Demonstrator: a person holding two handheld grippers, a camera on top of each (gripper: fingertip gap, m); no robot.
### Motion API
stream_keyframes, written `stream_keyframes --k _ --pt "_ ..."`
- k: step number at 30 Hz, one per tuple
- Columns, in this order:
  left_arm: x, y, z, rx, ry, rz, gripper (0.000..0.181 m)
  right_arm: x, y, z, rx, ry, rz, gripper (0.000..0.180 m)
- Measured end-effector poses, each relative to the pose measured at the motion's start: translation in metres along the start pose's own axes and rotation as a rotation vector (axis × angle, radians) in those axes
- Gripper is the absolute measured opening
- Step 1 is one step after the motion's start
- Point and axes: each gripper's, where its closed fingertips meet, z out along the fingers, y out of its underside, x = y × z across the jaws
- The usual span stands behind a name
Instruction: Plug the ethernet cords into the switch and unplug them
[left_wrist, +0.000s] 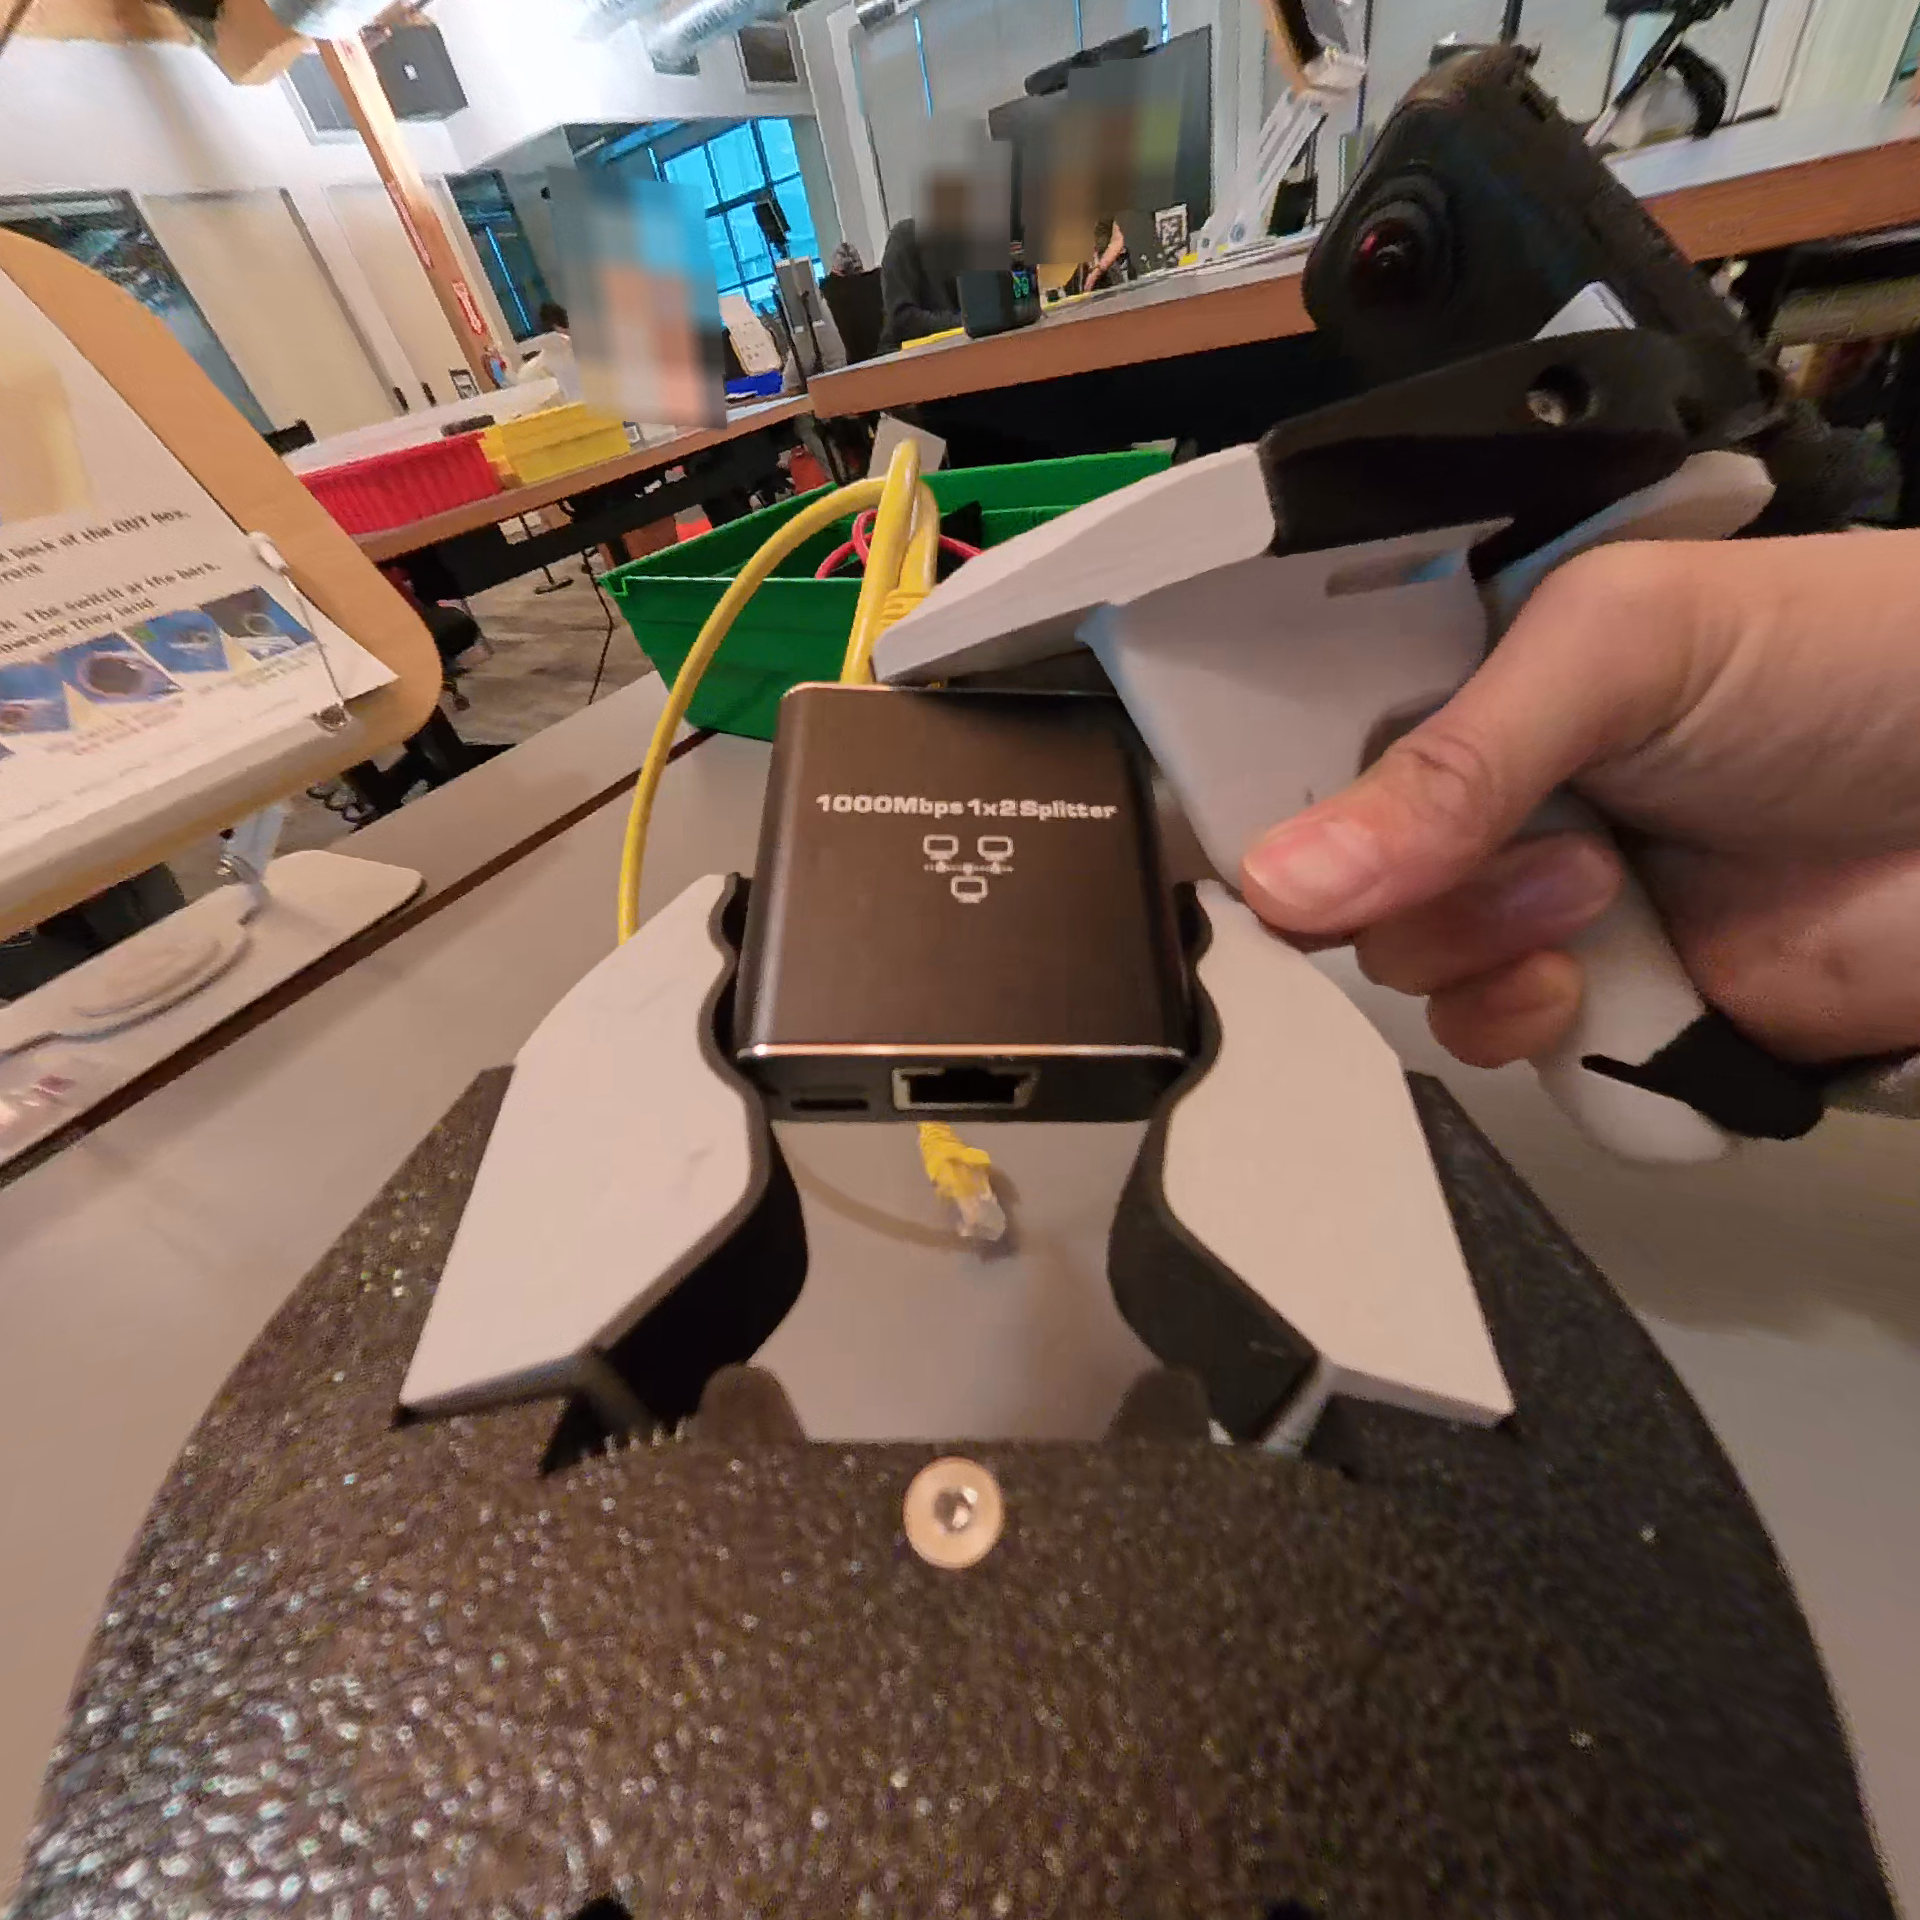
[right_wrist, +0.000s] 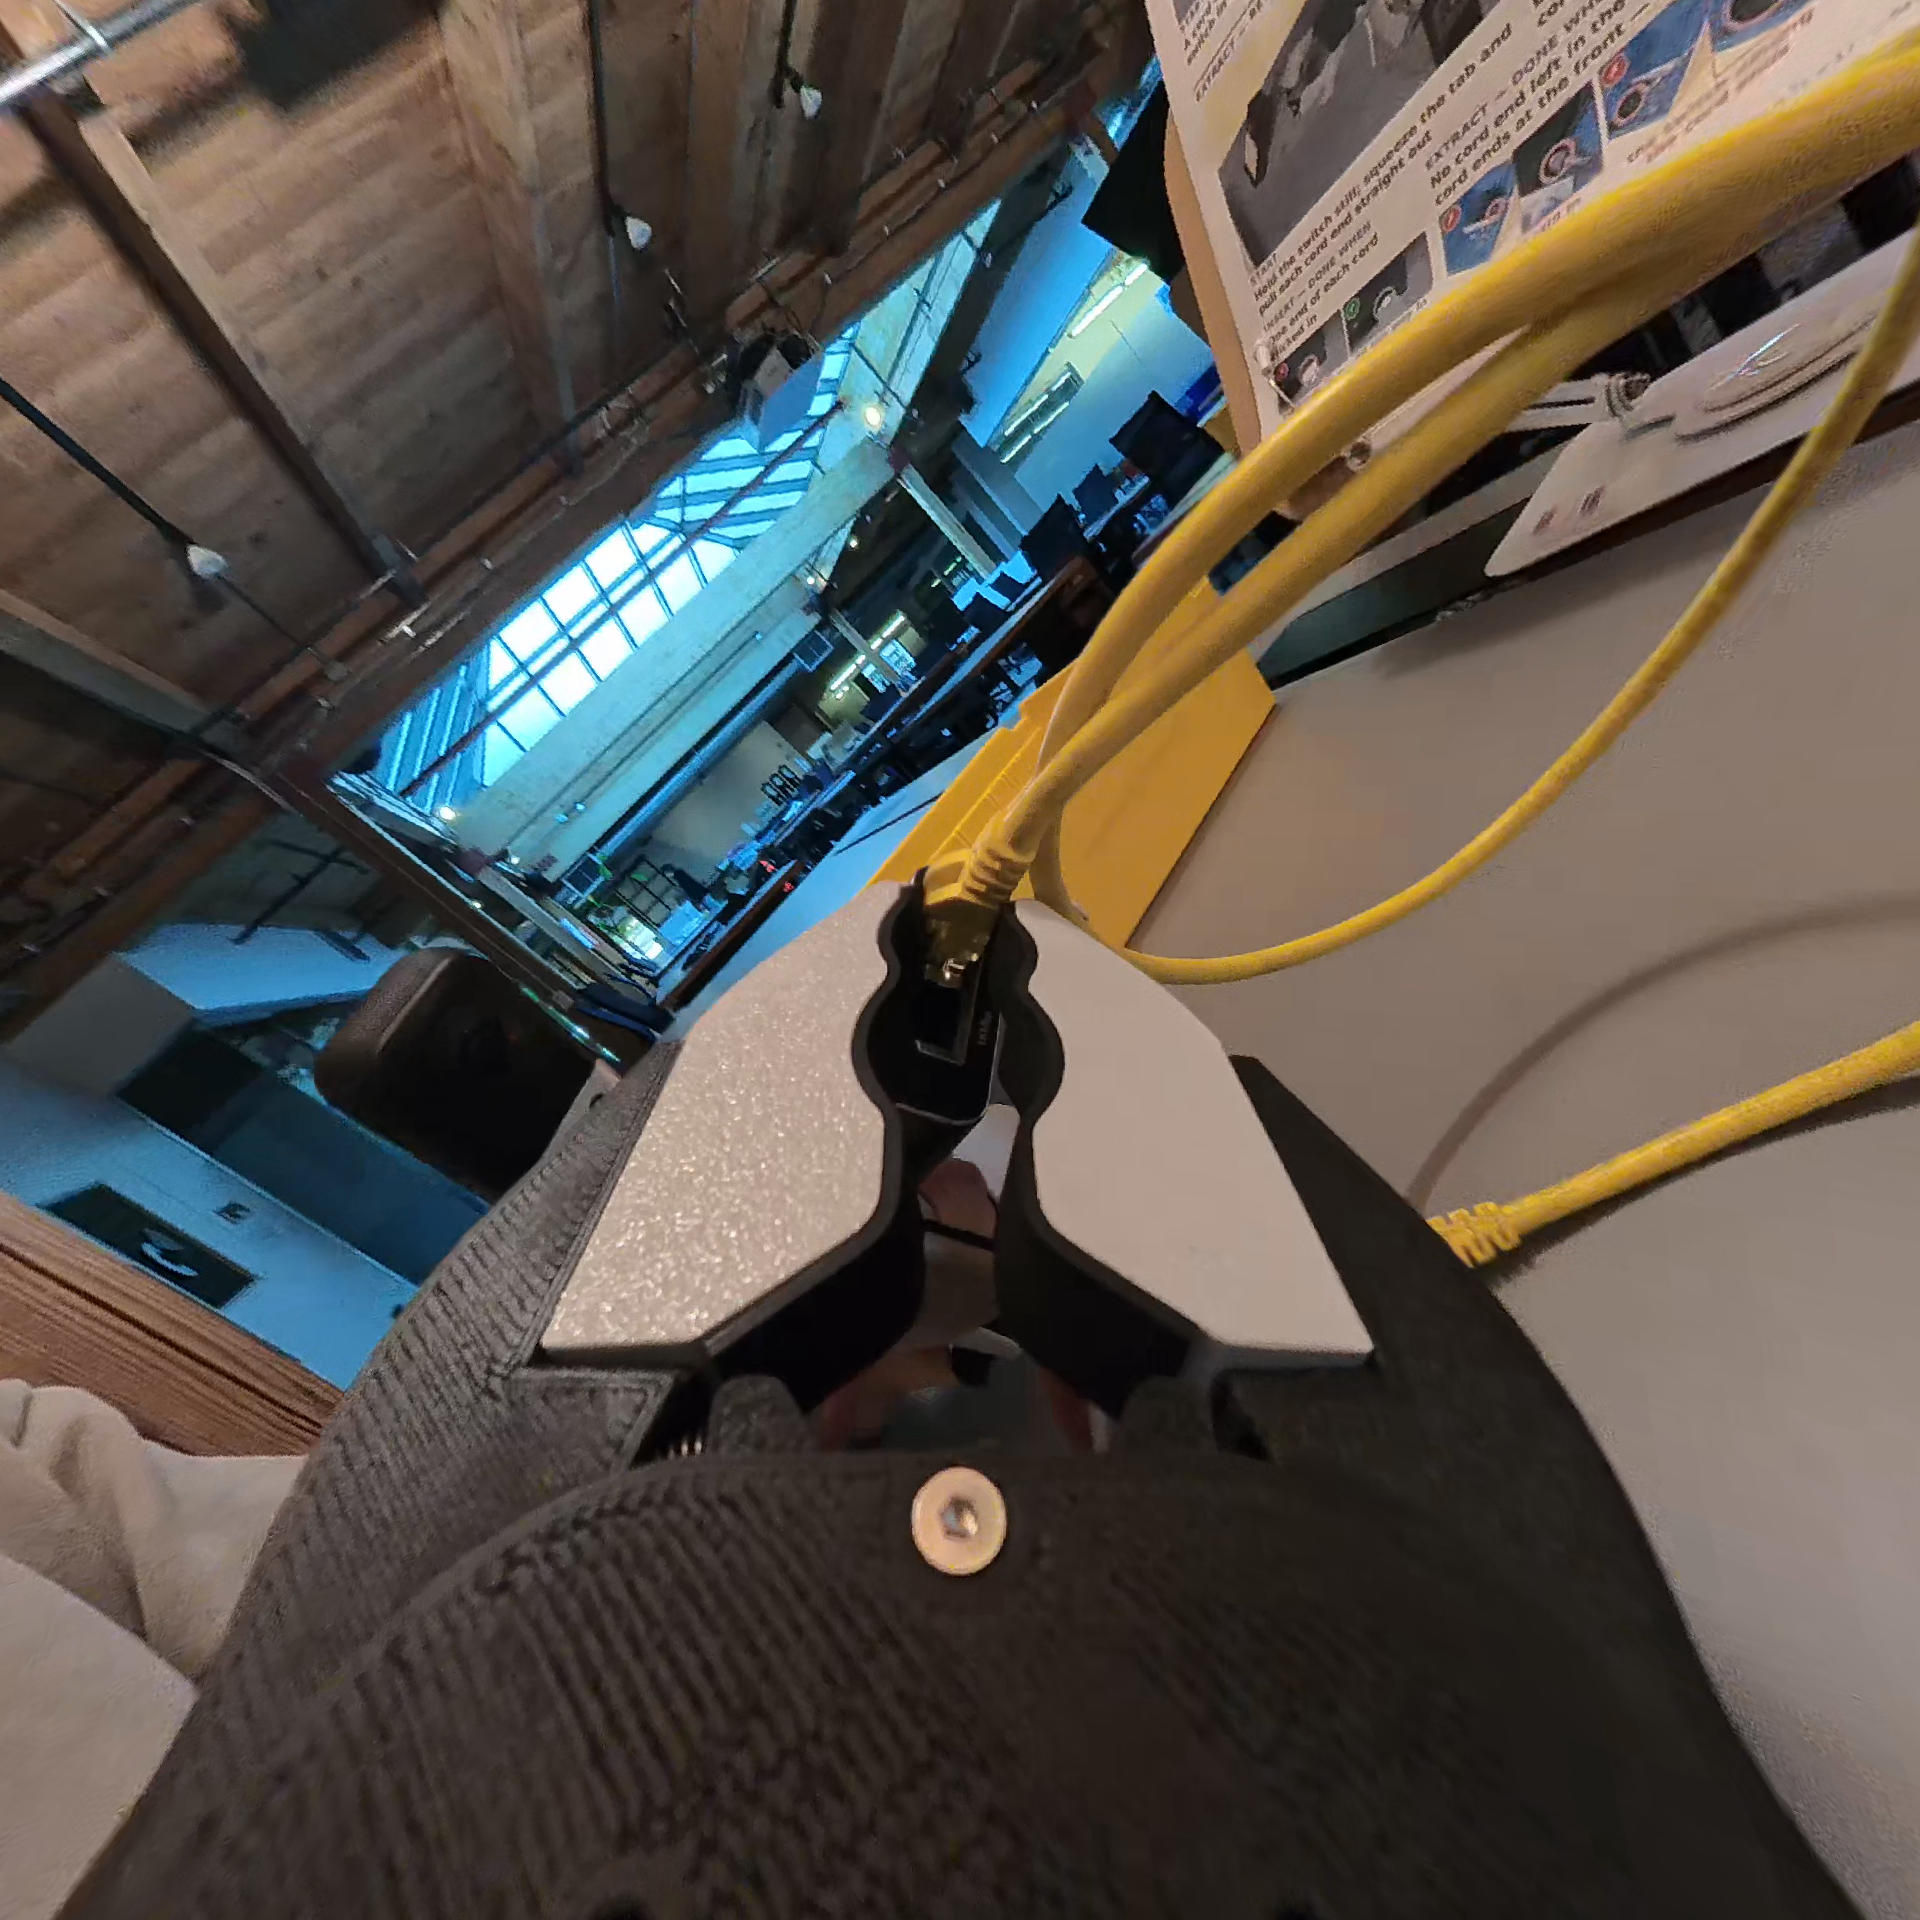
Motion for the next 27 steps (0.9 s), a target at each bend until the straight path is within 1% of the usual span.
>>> stream_keyframes --k 2,5,9,15,20,24,27 --pt "0.0009 0.0029 0.0012 -0.003 0.015 -0.029 0.075 0.0031 0.0015 -0.0003 -0.006 0.014 0.001 0.014" --pt "0.0029 0.0036 0.0018 0.017 0.056 -0.121 0.075 0.0019 0.0018 0.0005 -0.069 0.051 -0.096 0.015" --pt "0.0035 0.0035 0.0018 -0.009 0.037 -0.057 0.075 0.0014 0.0023 -0.0029 -0.1 0.063 -0.156 0.015" --pt "0.004 0.0042 0.0027 -0.006 0.017 -0.033 0.075 0.0011 0.0022 -0.0043 -0.101 0.064 -0.167 0.015" --pt "0.0038 0.0049 0.0025 -0.006 0.013 -0.031 0.075 0.0009 0.0026 -0.0041 -0.103 0.065 -0.171 0.015" --pt "0.0048 0.0057 0.003 -0.002 0.028 -0.068 0.075 0.0014 0.0028 -0.0039 -0.107 0.075 -0.168 0.015" --pt "0.0043 0.0061 0.003 -0.005 0.026 -0.061 0.075 0.0015 0.0029 -0.0039 -0.118 0.086 -0.199 0.015"
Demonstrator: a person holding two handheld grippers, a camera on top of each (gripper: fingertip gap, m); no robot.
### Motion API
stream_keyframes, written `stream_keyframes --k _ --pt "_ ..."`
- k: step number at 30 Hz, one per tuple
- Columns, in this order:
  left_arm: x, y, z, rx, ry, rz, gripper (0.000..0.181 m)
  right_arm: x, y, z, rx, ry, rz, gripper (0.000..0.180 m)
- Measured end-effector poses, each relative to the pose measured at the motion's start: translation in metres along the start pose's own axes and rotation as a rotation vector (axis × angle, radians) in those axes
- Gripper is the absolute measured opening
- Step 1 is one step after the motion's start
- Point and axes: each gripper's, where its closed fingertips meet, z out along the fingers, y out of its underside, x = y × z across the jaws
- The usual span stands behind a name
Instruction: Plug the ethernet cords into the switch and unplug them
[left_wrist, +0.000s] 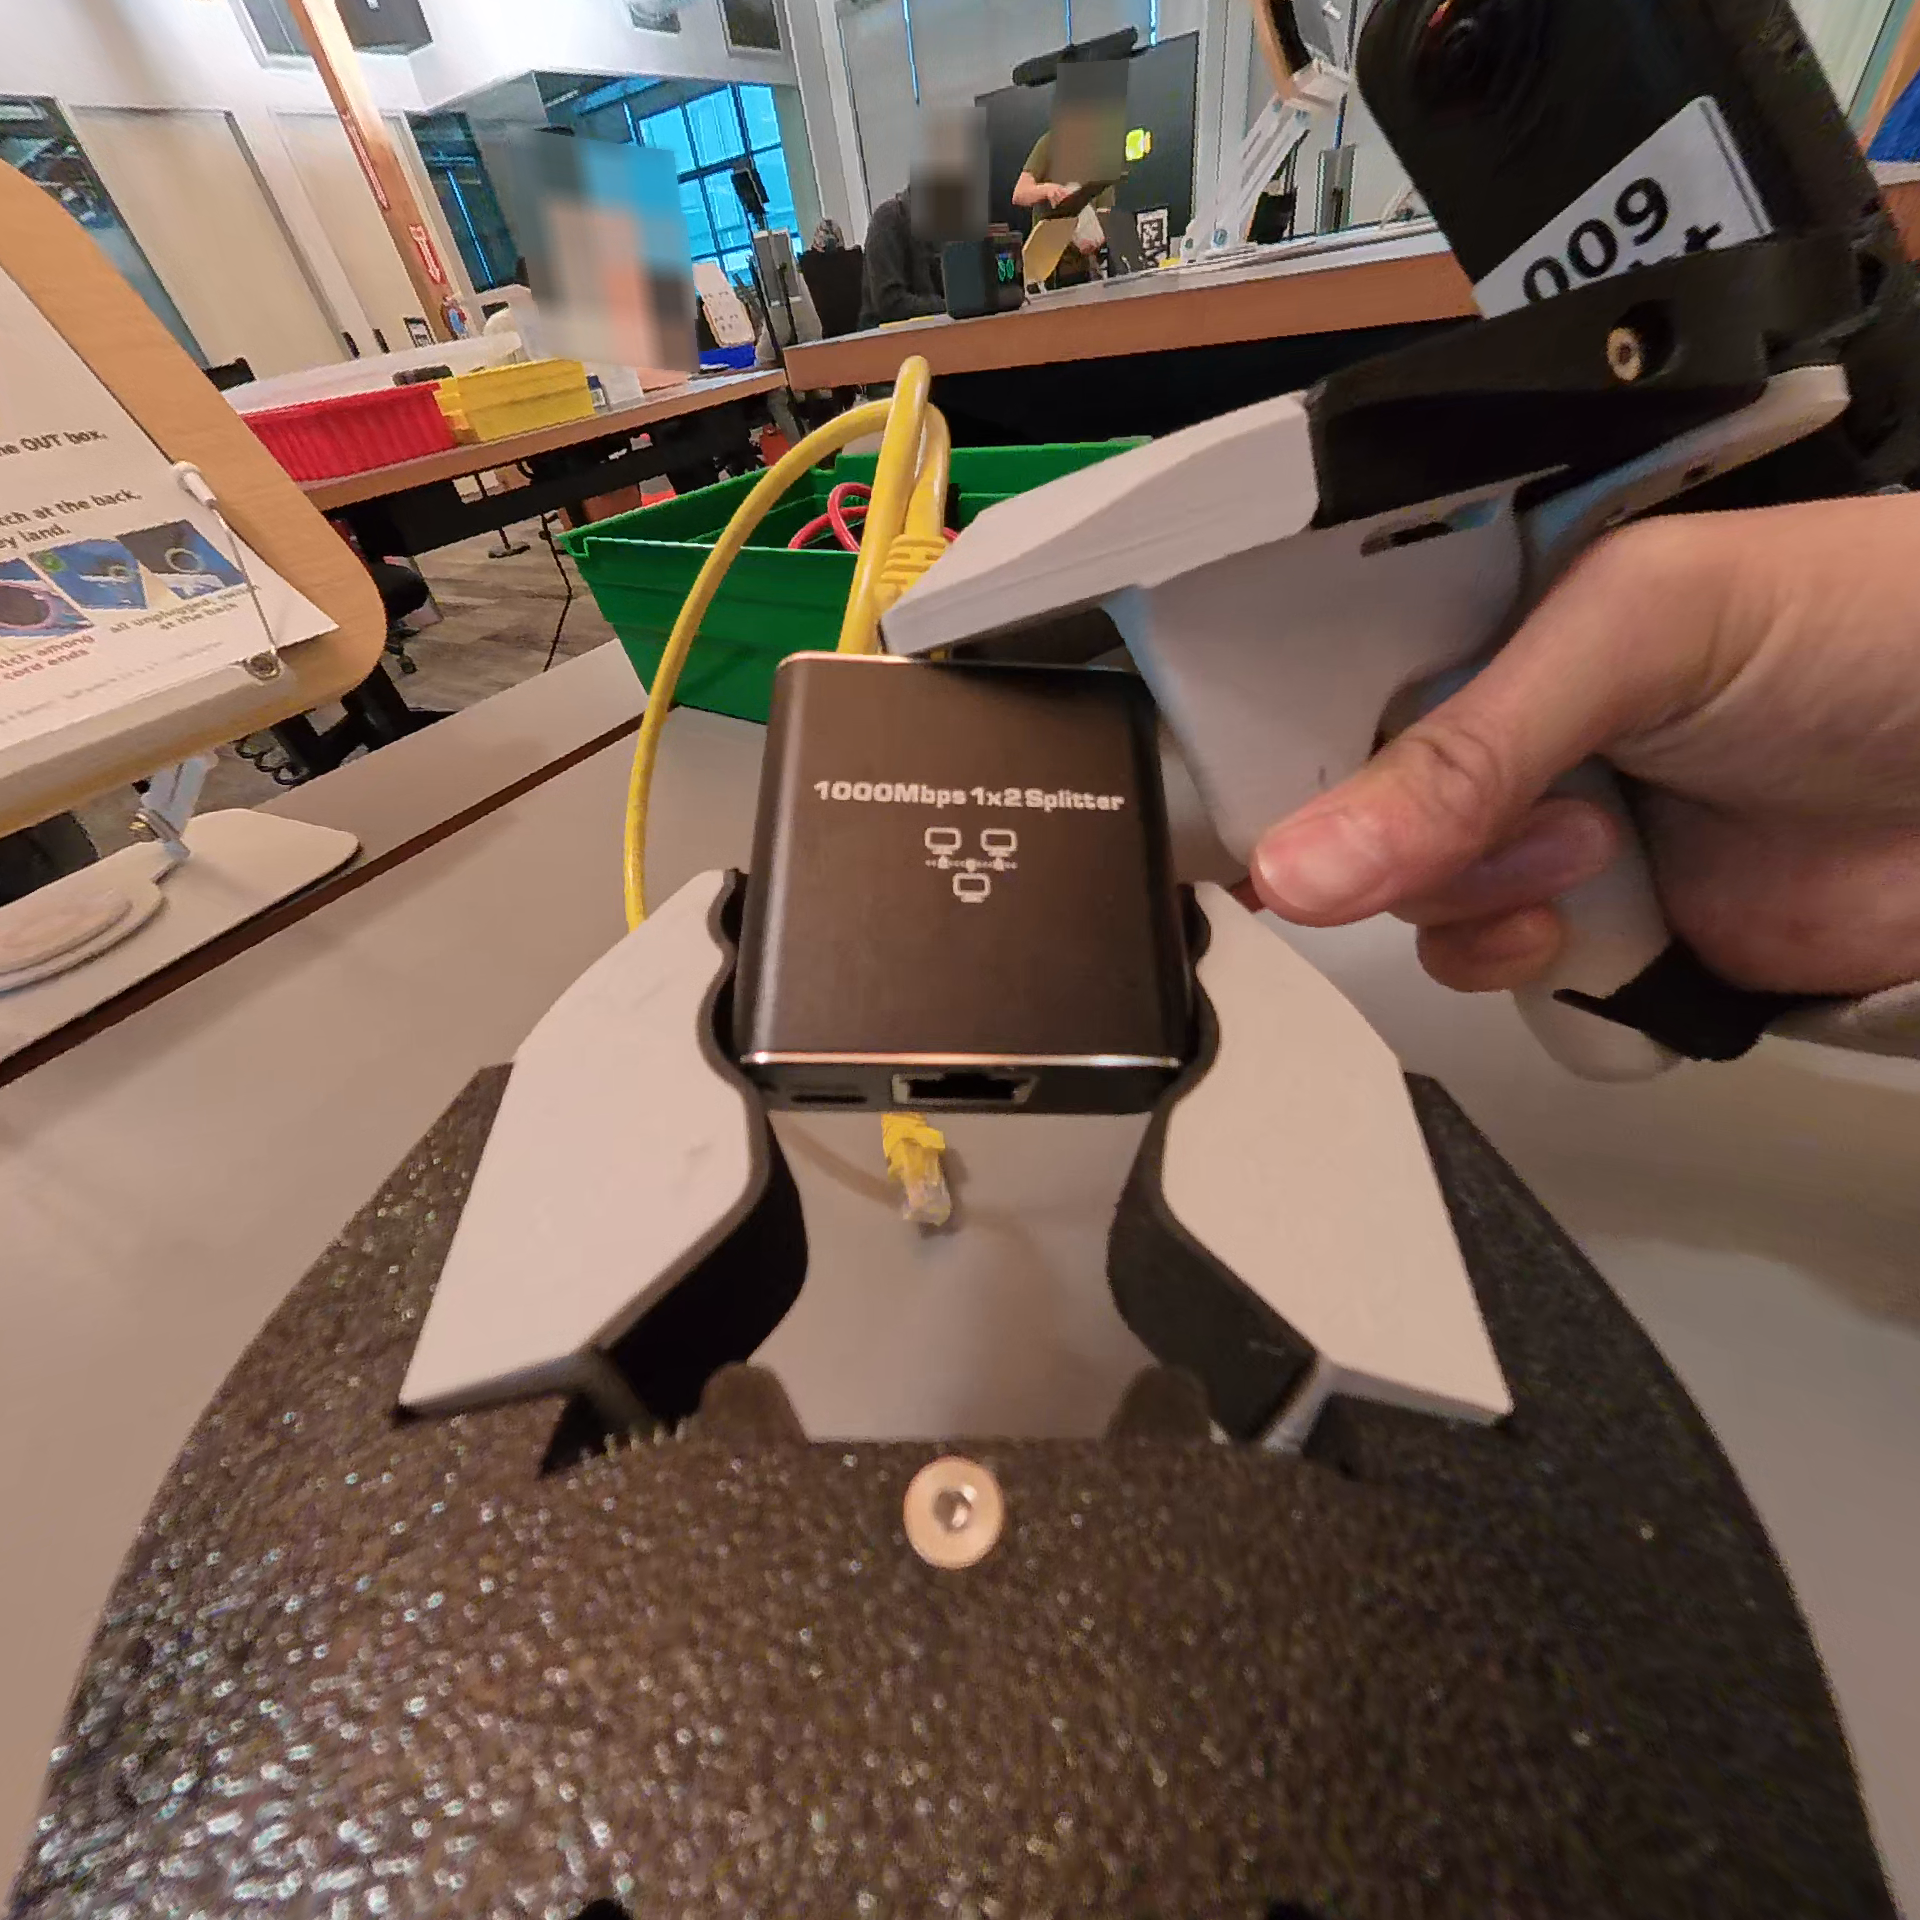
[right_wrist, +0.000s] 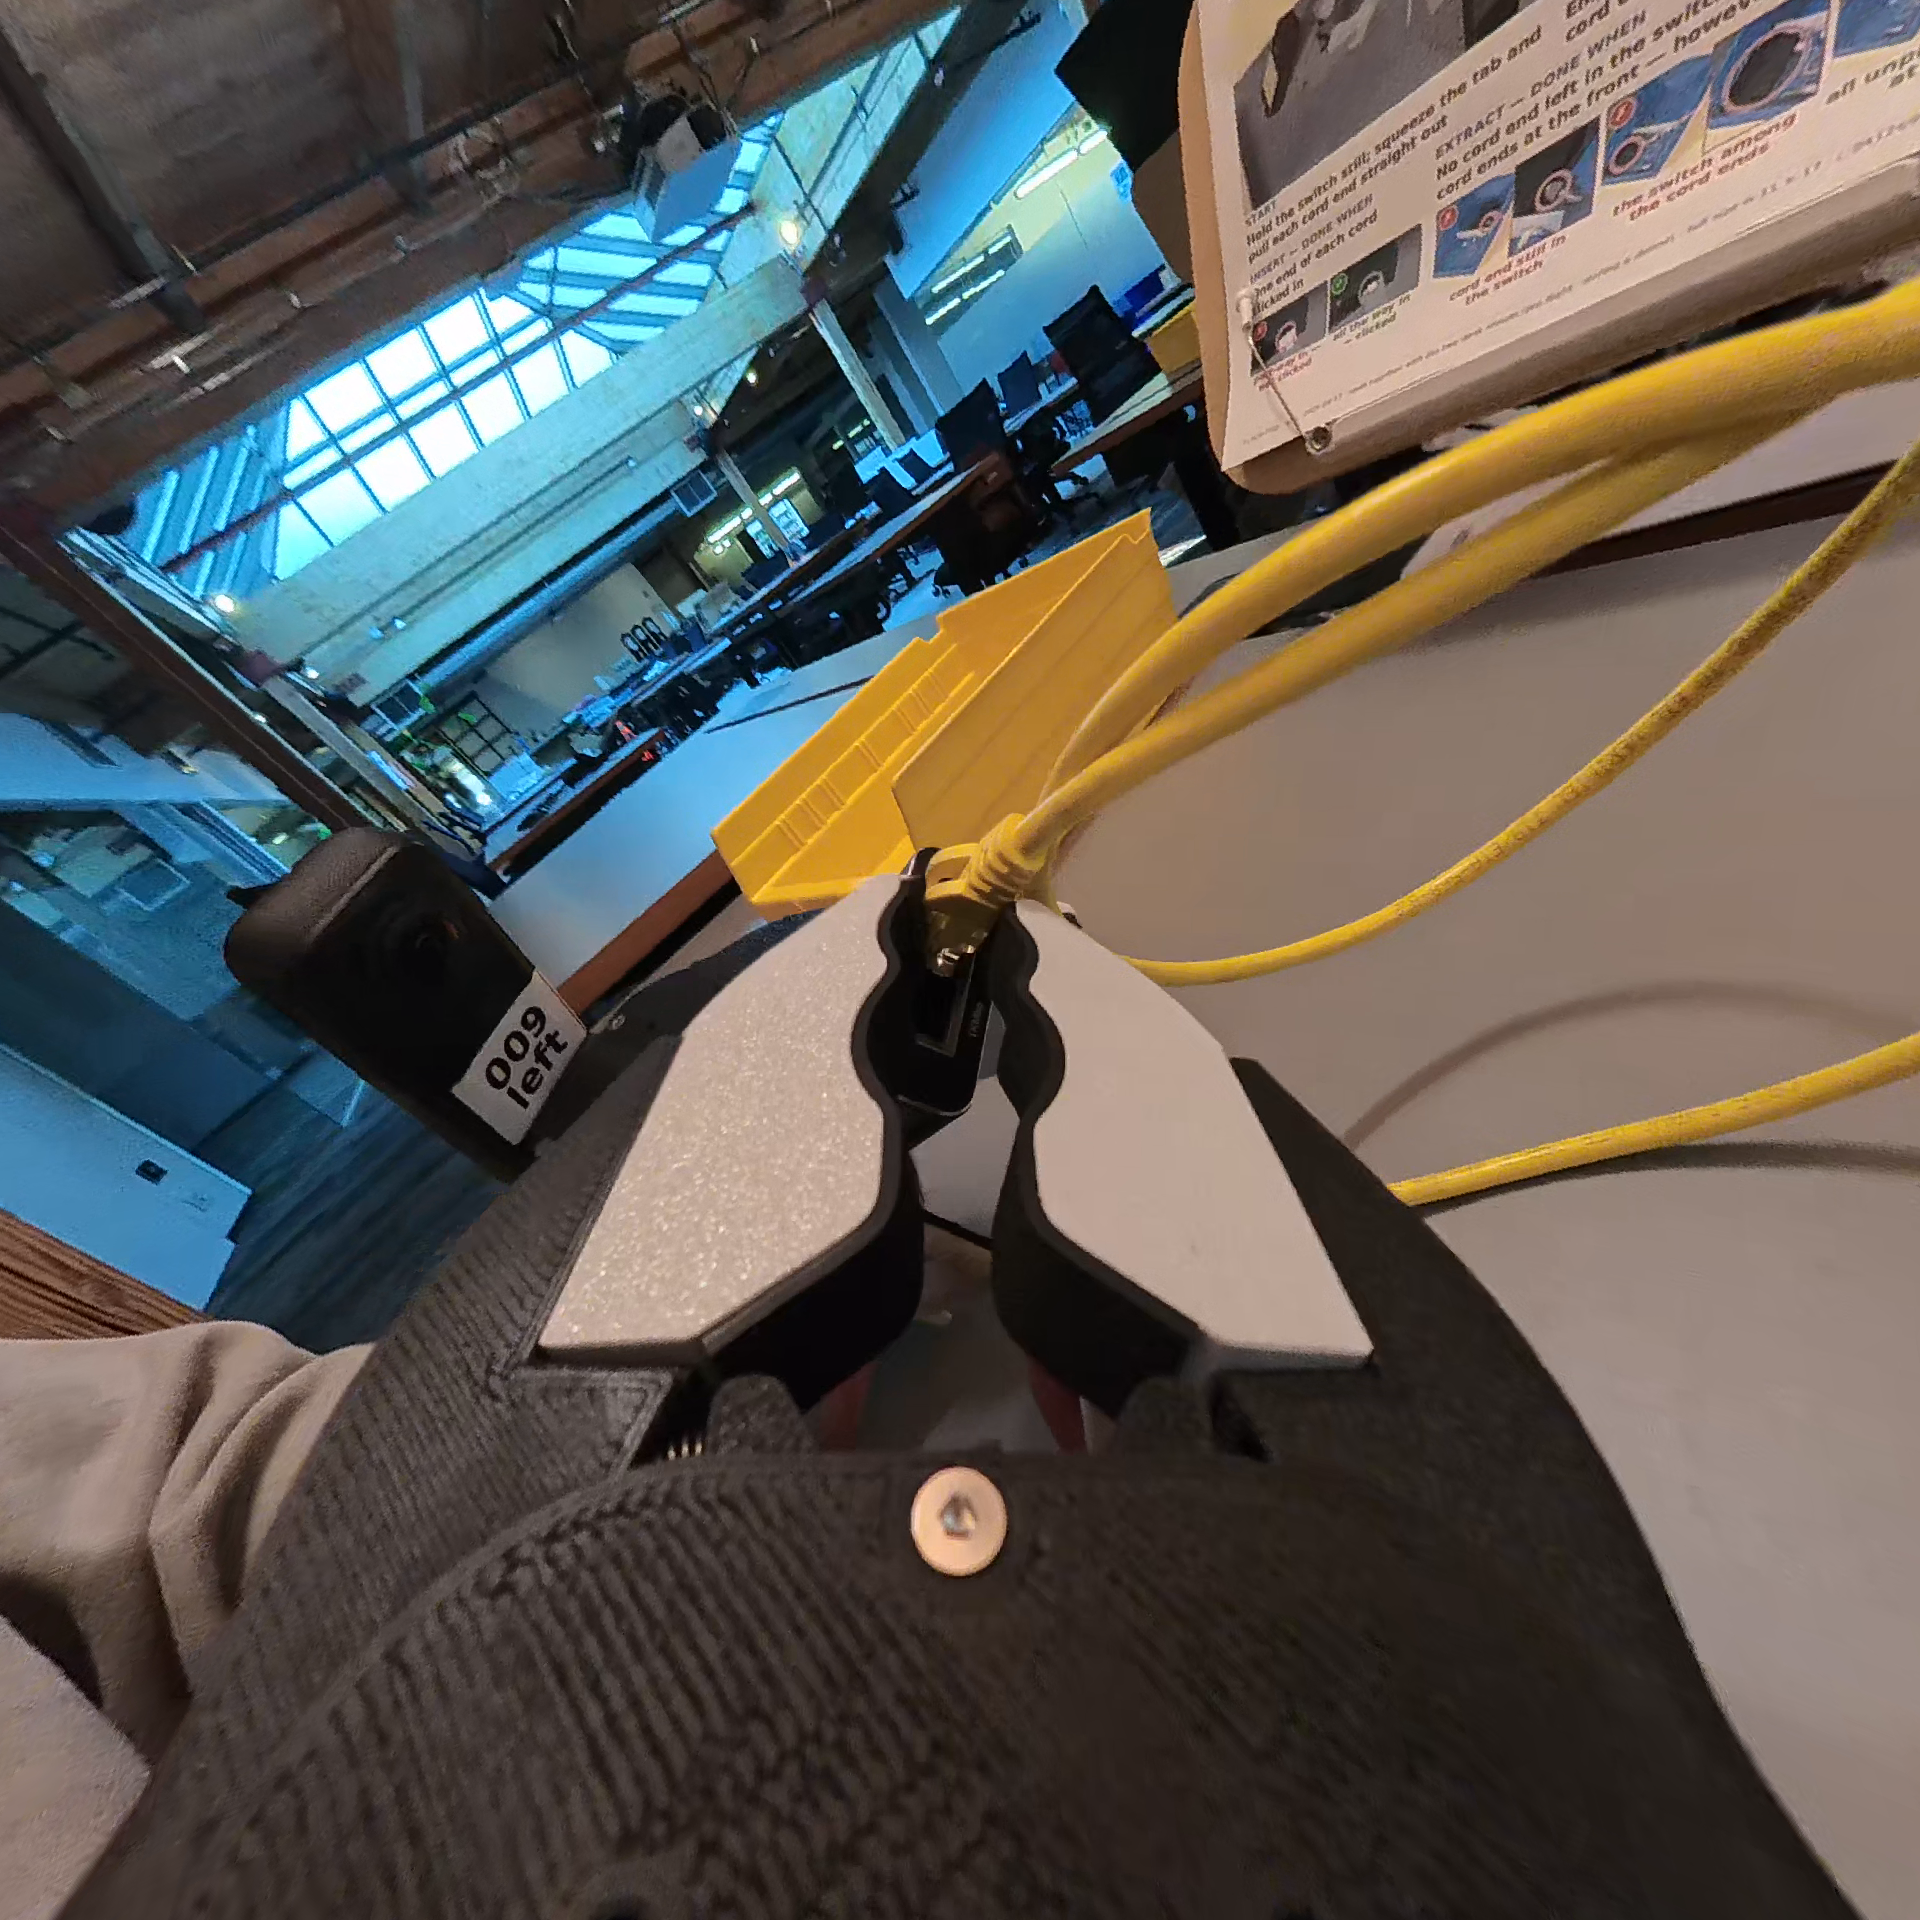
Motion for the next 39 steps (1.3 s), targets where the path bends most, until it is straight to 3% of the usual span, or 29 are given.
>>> stream_keyframes --k 12,17,28,34,39 --pt "-0.0016 0.0007 -0.0005 -0.005 -0.033 0.05 0.075 -0.0027 -0.0005 -0.0007 -0.01 -0.008 -0.02 0.015" --pt "0.0011 0.0009 0.0003 0.014 0.007 -0.028 0.075 -0.0011 0.0003 0.0004 0.008 -0.029 0.047 0.015" --pt "-0.0021 0.003 -0.0003 -0.037 -0.066 0.126 0.075 -0.0026 0.001 -0.0035 -0.01 -0.043 0.028 0.015" --pt "0.0057 0.0021 0.0021 -0.004 0.01 -0.021 0.075 -0.0016 0.0007 -0.0043 -0.041 -0.006 -0.033 0.015" --pt "0.0034 0.0024 0.0005 -0.028 -0.031 0.089 0.074 -0.0042 0.0008 -0.0063 -0.029 -0.029 -0.017 0.015"
